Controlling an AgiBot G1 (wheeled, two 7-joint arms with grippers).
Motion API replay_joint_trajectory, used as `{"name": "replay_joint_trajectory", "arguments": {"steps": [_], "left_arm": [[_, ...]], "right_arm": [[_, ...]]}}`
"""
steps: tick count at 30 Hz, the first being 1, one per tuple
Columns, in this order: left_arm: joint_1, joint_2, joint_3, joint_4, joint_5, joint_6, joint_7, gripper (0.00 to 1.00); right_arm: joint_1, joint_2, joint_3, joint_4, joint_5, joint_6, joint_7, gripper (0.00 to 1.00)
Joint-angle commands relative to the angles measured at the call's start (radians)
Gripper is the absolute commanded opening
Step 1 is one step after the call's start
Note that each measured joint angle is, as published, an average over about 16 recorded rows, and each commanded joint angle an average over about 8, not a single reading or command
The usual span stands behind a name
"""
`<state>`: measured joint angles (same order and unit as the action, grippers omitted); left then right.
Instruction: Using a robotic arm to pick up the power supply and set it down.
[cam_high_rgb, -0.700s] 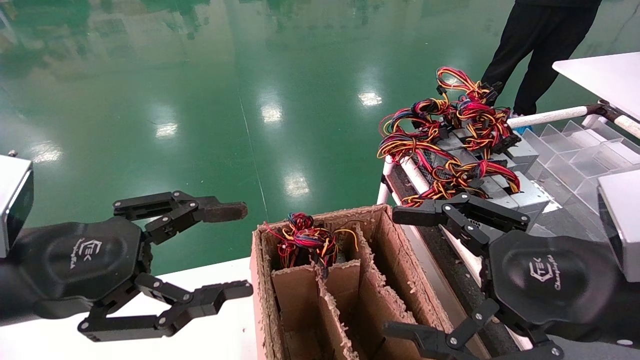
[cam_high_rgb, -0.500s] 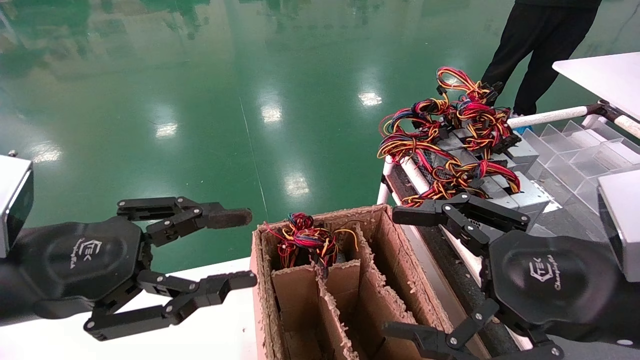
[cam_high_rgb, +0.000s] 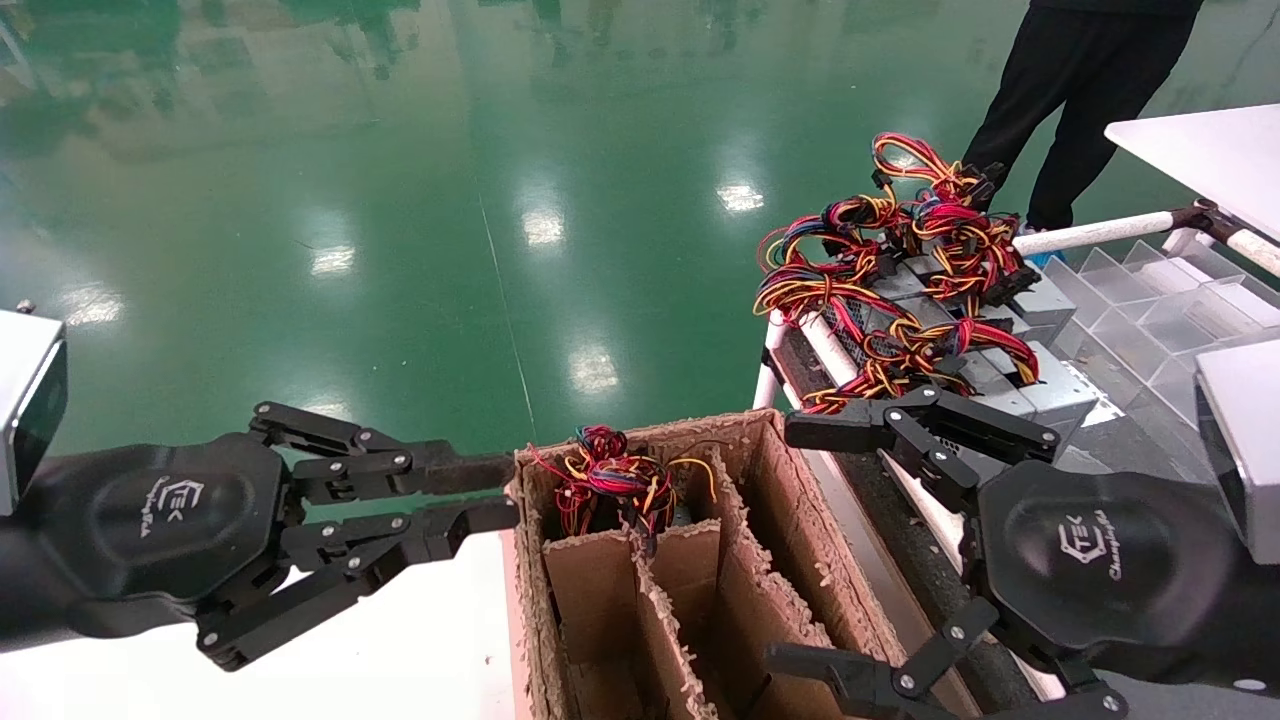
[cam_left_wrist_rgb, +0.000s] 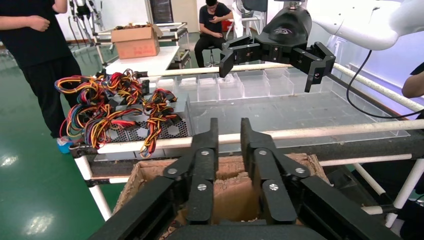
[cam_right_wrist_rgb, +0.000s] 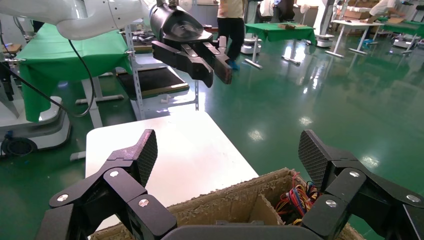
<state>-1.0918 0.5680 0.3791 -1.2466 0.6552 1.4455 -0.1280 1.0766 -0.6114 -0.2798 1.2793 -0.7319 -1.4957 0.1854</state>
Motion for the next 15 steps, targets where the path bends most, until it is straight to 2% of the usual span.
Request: {"name": "replay_joint_trajectory", "arguments": {"steps": [1,7,15], "left_arm": [[0.000,0.000,0.000,0.000,0.000,0.000,0.000,0.00],[0.000,0.000,0.000,0.000,0.000,0.000,0.000,0.00],[0.000,0.000,0.000,0.000,0.000,0.000,0.000,0.99]], "right_arm": [[0.000,0.000,0.000,0.000,0.000,0.000,0.000,1.00],[0.000,0.000,0.000,0.000,0.000,0.000,0.000,1.00],[0.000,0.000,0.000,0.000,0.000,0.000,0.000,1.00]]}}
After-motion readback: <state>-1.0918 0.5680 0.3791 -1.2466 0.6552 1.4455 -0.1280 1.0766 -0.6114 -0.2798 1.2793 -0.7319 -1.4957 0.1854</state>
